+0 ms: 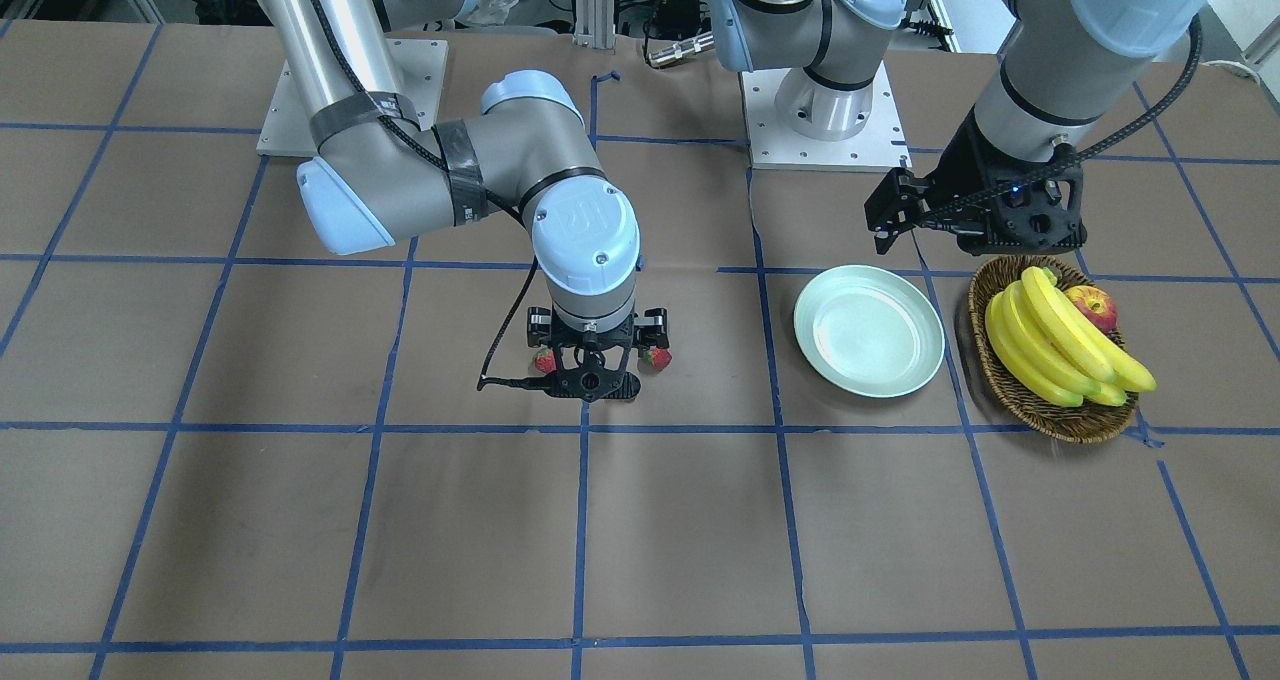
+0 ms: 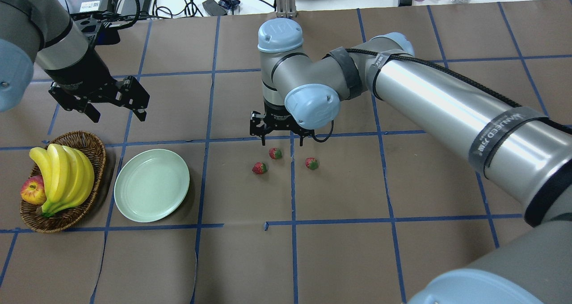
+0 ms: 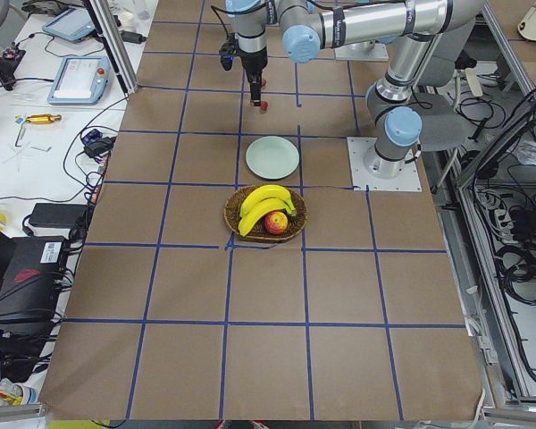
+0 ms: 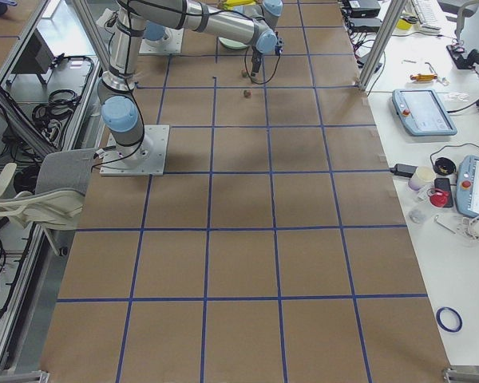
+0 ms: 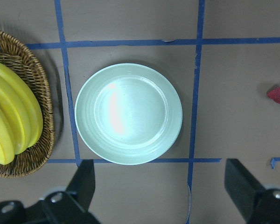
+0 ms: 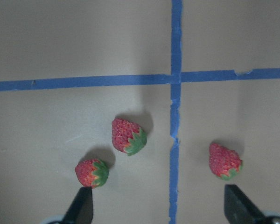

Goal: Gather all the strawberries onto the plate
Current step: 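Lower the strawberry beside the first one and open the right gripper, then move the right gripper over the last strawberry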

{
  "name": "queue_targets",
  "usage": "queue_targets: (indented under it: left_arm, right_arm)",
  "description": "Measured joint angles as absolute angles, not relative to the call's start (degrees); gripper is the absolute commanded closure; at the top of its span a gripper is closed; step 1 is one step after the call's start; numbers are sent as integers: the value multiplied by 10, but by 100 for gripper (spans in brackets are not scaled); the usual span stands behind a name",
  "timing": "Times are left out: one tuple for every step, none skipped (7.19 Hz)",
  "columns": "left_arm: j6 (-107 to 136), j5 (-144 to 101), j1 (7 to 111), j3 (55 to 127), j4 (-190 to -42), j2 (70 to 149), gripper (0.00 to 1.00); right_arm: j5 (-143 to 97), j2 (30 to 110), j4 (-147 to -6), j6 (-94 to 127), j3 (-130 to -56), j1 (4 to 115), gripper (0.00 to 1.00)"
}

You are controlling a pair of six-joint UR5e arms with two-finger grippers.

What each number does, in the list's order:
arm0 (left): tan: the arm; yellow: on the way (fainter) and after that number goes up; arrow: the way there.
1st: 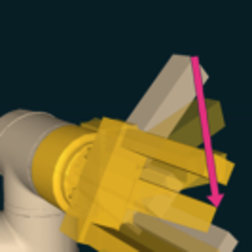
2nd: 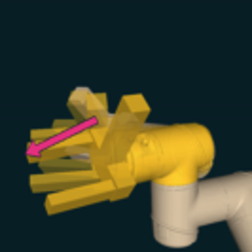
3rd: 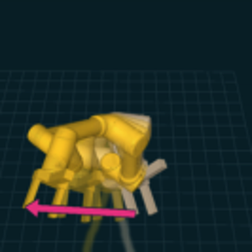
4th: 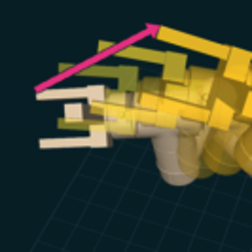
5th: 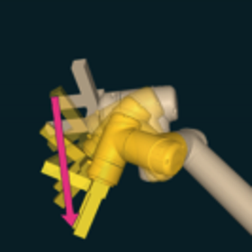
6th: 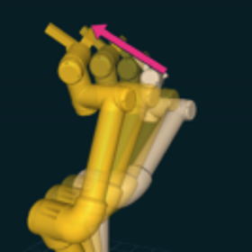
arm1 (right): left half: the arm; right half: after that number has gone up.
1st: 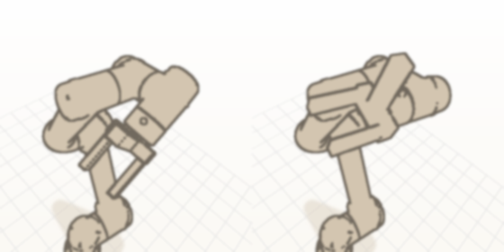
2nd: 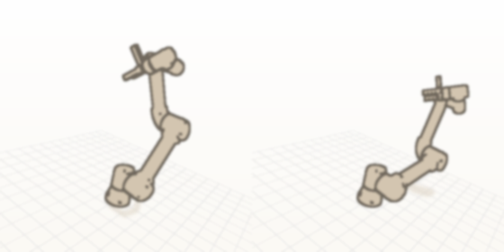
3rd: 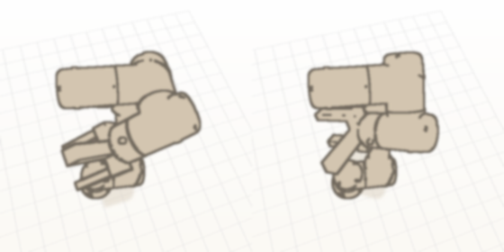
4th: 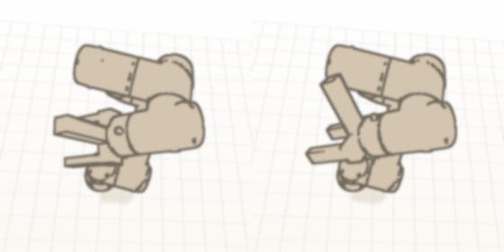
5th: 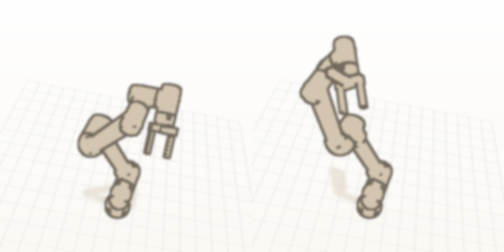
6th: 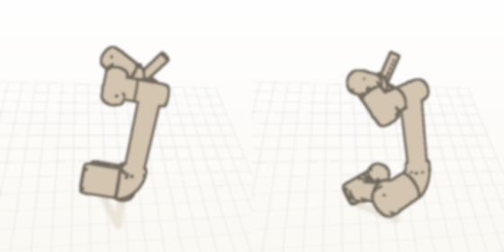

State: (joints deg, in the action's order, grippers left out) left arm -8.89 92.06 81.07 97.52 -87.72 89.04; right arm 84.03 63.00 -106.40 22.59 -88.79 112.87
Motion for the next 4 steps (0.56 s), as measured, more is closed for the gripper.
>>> queue_targets:
  left_arm:
    - [-90, 929, 811, 976, -877, 891, 0]
    - [-90, 944, 811, 977, -877, 891, 0]
    - [-90, 952, 812, 978, -876, 891, 0]
    - [-89, 955, 812, 979, -876, 892, 0]
  right_arm:
    - [850, 635, -1056, 182, -901, 1126, 0]
    - [858, 637, -1056, 132, -928, 1123, 0]
    - [870, 638, -1058, 84, -956, 1116, 0]
    - [881, 638, -1059, 43, -975, 1108, 0]
